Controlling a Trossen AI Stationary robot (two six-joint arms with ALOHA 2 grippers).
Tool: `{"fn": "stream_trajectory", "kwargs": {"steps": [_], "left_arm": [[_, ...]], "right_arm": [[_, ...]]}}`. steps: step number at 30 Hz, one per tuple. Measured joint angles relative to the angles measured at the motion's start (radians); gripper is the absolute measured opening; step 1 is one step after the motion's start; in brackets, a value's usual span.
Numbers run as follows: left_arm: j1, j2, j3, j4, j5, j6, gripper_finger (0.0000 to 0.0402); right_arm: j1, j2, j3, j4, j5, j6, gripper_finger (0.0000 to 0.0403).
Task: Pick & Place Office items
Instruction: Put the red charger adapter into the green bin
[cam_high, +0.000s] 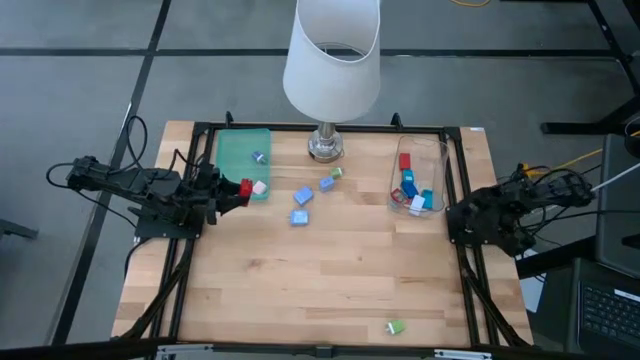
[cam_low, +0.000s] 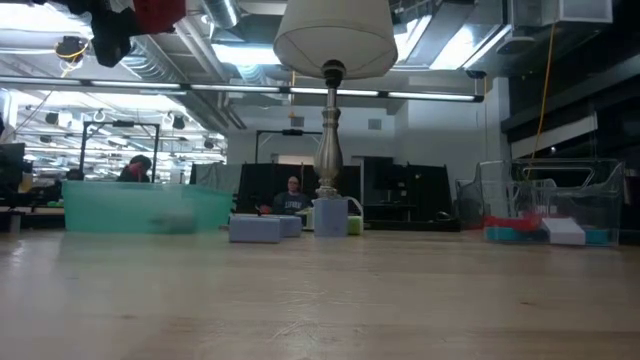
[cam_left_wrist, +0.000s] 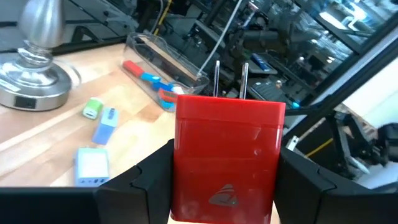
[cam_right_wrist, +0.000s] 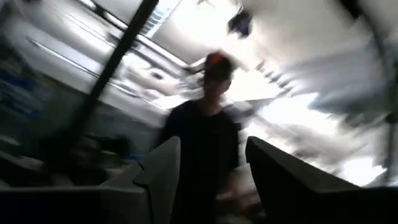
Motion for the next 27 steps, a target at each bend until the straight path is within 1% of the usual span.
{"fn": "stream_trajectory", "kwargs": {"steps": [2, 3, 5, 6, 7, 8, 10, 12, 13, 14, 15, 16, 17, 18, 20, 21, 22, 24, 27], "left_arm": [[0.000, 0.000, 0.000, 0.019, 0.014, 0.010, 0.0203], [0.000, 0.000, 0.000, 0.036, 0.023, 0.017, 0.0203], [0.000, 0.000, 0.000, 0.064, 0.040, 0.033, 0.0203], [0.000, -0.001, 0.000, 0.072, 0.044, 0.041, 0.0203], [0.000, -0.002, 0.000, 0.077, 0.045, 0.048, 0.0203], [0.000, -0.002, 0.000, 0.078, 0.045, 0.054, 0.0203], [0.000, -0.002, 0.000, 0.070, 0.045, 0.068, 0.0203], [0.000, -0.002, 0.000, 0.044, 0.038, 0.068, 0.0203], [0.000, -0.004, 0.000, 0.023, 0.037, 0.063, 0.0203], [0.000, -0.005, 0.000, 0.002, 0.036, 0.059, 0.0203], [0.000, -0.006, 0.000, -0.018, 0.034, 0.055, 0.0203], [0.000, -0.009, 0.000, -0.036, 0.032, 0.050, 0.0203], [0.001, -0.010, 0.000, -0.053, 0.029, 0.046, 0.0203], [0.002, -0.010, 0.000, -0.064, 0.024, 0.045, 0.0203], [0.007, -0.012, 0.000, -0.088, 0.018, 0.044, 0.0203], [0.011, -0.013, 0.000, -0.108, 0.015, 0.043, 0.0203], [0.013, -0.013, 0.000, -0.123, 0.008, 0.039, 0.0203], [0.019, -0.015, 0.000, -0.167, -0.007, 0.032, 0.0203], [0.035, -0.015, 0.000, -0.258, -0.009, 0.015, 0.0203]], "right_arm": [[-0.003, 0.002, 0.024, 0.009, 0.088, -0.140, 0.0192], [0.001, 0.002, 0.043, 0.018, 0.128, -0.153, 0.0192], [-0.011, -0.014, 0.069, 0.006, 0.152, -0.084, 0.0192], [-0.021, -0.037, 0.071, -0.032, 0.183, -0.066, 0.0192], [-0.040, -0.062, 0.077, -0.119, 0.228, -0.068, 0.0192], [-0.061, -0.098, 0.077, -0.245, 0.294, -0.085, 0.0192], [-0.092, -0.190, 0.071, -0.509, 0.463, -0.111, 0.0192], [-0.102, -0.289, 0.072, -0.655, 0.544, -0.161, 0.0192], [-0.102, -0.337, 0.073, -0.701, 0.566, -0.202, 0.0192], [-0.102, -0.356, 0.073, -0.724, 0.571, -0.254, 0.0192], [-0.104, -0.354, 0.082, -0.748, 0.567, -0.305, 0.0192], [-0.108, -0.356, 0.091, -0.801, 0.545, -0.341, 0.0192], [-0.113, -0.354, 0.118, -0.877, 0.548, -0.348, 0.0192], [-0.114, -0.356, 0.131, -0.942, 0.589, -0.332, 0.0192], [-0.116, -0.356, 0.125, -1.067, 0.718, -0.255, 0.0192], [-0.117, -0.355, 0.113, -1.117, 0.746, -0.229, 0.0192], [-0.117, -0.354, 0.106, -1.145, 0.745, -0.217, 0.0192], [-0.115, -0.356, 0.071, -1.116, 0.728, -0.189, 0.0192], [-0.116, -0.355, -0.049, -1.089, 0.740, -0.142, 0.0192]]}}
